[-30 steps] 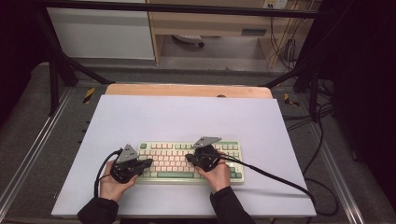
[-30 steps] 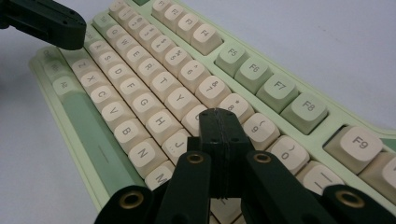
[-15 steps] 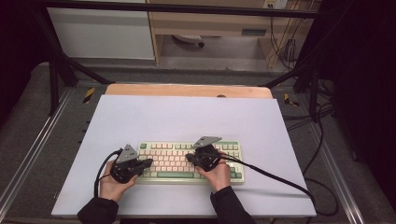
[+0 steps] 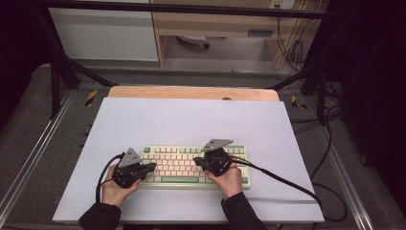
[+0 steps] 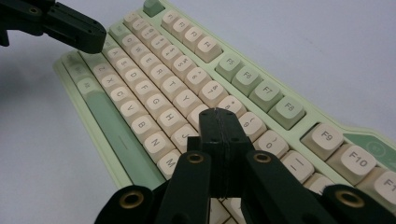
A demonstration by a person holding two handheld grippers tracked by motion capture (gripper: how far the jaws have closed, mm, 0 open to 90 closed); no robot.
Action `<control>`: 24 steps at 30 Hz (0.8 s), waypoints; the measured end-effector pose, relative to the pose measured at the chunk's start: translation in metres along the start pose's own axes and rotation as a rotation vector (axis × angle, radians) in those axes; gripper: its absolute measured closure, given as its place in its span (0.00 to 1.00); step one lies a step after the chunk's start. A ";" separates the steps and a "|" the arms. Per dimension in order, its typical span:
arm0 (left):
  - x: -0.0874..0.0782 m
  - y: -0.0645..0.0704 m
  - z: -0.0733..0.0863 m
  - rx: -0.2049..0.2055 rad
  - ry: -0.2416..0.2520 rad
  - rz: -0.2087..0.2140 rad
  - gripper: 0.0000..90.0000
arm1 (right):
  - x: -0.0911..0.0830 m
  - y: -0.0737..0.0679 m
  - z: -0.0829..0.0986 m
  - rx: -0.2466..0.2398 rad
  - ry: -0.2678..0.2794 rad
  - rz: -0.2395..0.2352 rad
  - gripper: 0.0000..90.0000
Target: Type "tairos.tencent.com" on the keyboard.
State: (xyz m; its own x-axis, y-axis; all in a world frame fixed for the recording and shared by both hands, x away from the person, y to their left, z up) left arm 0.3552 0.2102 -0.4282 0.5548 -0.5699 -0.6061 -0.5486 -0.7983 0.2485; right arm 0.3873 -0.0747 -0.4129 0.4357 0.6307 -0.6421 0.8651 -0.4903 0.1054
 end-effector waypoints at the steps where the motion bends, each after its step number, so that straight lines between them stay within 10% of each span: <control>1: 0.000 0.000 0.000 0.000 0.000 0.000 1.00 | -0.002 0.000 0.000 0.004 0.002 -0.002 1.00; 24: -0.001 0.004 -0.007 -0.003 0.012 -0.007 1.00 | -0.030 0.003 0.025 0.042 0.011 -0.026 1.00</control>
State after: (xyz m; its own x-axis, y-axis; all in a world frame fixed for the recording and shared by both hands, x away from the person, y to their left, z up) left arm 0.3562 0.2064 -0.4214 0.5661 -0.5669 -0.5985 -0.5431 -0.8027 0.2466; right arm 0.3709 -0.1100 -0.4127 0.4162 0.6500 -0.6358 0.8652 -0.4981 0.0570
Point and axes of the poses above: each handheld gripper's, and its own axes: x roughly forward along the jaws, z roughly out of its underside, y roughly to its right, the point moved 1 cm from there along x, roughly forward along the jaws, and after that the axes turned 15 degrees about -x, right-handed, at the moved point
